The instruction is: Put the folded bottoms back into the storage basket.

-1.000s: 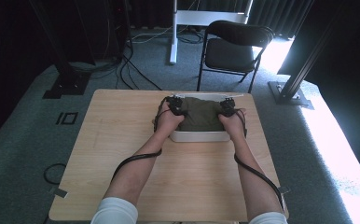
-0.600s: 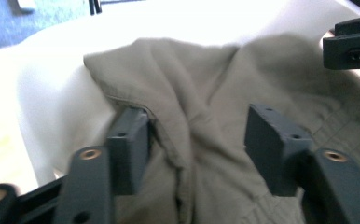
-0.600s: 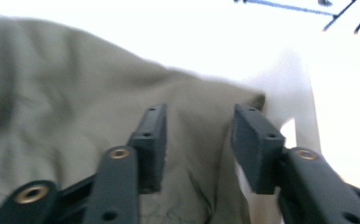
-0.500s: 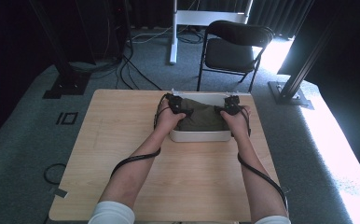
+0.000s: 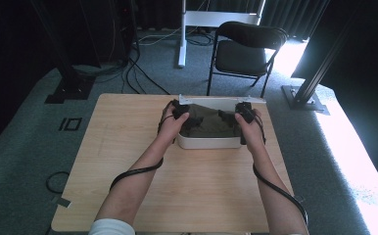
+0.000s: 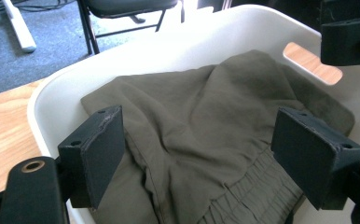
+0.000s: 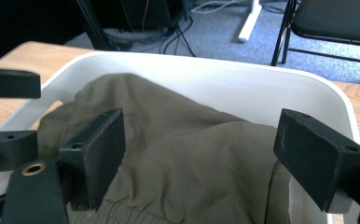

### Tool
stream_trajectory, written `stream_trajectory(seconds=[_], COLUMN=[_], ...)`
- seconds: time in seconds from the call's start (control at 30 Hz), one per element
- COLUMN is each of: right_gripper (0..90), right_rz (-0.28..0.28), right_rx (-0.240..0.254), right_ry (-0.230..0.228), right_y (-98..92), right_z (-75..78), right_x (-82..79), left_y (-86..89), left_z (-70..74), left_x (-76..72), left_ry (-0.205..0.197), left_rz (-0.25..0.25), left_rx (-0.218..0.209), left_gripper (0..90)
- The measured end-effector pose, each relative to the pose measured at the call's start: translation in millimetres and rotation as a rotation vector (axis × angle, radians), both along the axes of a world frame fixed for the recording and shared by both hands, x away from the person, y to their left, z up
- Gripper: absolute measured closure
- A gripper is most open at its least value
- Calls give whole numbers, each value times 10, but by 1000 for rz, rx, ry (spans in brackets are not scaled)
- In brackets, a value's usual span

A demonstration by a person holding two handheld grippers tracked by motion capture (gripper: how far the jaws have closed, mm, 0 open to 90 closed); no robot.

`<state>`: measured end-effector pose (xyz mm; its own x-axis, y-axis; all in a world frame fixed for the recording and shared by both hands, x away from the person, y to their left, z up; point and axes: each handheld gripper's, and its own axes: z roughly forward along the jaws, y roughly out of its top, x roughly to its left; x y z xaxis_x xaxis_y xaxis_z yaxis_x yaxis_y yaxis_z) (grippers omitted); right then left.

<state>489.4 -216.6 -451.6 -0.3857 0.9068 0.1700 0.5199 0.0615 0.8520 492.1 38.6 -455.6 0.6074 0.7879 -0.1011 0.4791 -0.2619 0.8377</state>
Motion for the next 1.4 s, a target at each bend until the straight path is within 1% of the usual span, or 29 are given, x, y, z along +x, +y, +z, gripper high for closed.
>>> stream_trajectory(seconds=[0.03,0.07,0.1,0.17,0.2,0.27,0.33,0.4,0.43,0.47,0.5,0.57,0.6,0.63,0.67,0.73,0.8,0.9,0.97,1.03,1.07,1.17,1.23,1.33,1.4], right_gripper=[164,164,164,164,163,163,139,141,141,141,141,141,141,141,141,141,141,141,141,141,141,141,141,140,140], right_rz=[4,6,13,20,24,27,32,39,44,59,62,66,66,66,75,89,106,114,120,122,121,123,132,131,130], right_rx=[0,3,-1,-25,-27,-28,-29,-36,-42,-80,-83,-77,-77,-79,-83,-98,-102,-98,-84,-88,-93,-87,-107,-110,-117], right_ry=[-4,-4,-7,-12,-13,-16,-17,-17,-16,-14,-16,-17,-17,-19,-14,-14,-16,-25,-28,-34,-37,-40,-49,-48,-57], right_y=[-7,-9,-13,-14,-14,-19,-28,-33,-34,-42,-45,-52,-52,-56,-61,-60,-57,-57,-61,-65,-70,-100,-132,-173,-190], right_z=[5,11,15,22,21,13,4,-2,-7,-22,-25,-27,-27,-28,-27,-30,-40,-51,-54,-53,-52,-56,-69,-98,-113], right_x=[-18,-30,-43,-76,-92,-126,-155,-171,-188,-233,-250,-279,-279,-293,-326,-361,-404,-476,-523,-565,-590,-659,-694,-760,-812], left_y=[12,28,46,72,86,107,129,137,137,176,186,207,207,223,227,241,260,282,293,313,322,367,395,445,487], left_z=[3,8,16,23,25,29,25,21,21,-10,-18,-25,-25,-22,-20,-14,-14,-20,-30,-45,-55,-81,-95,-118,-146], left_x=[-12,-27,-45,-70,-86,-120,-159,-178,-178,-244,-261,-297,-297,-332,-349,-393,-433,-496,-530,-559,-572,-610,-640,-685,-716], left_ry=[-3,-7,-12,-19,-20,-27,-37,-38,-38,-39,-39,-34,-34,-39,-42,-43,-42,-43,-45,-41,-40,-31,-29,-29,-31], left_rz=[1,0,4,2,-1,-3,-13,-13,-13,-13,-13,-20,-20,-25,-25,-36,-40,-50,-66,-75,-76,-73,-73,-72,-61], left_rx=[-19,-25,-27,-31,-26,-31,-37,-36,-36,-27,-24,-32,-32,-30,-33,-40,-41,-39,-40,-44,-40,-36,-33,-34,-33], left_gripper=[191,191,191,191,191,191,191,190,190,189,189,189,189,189,189,189,189,189,189,189,189,189,189,189,189])
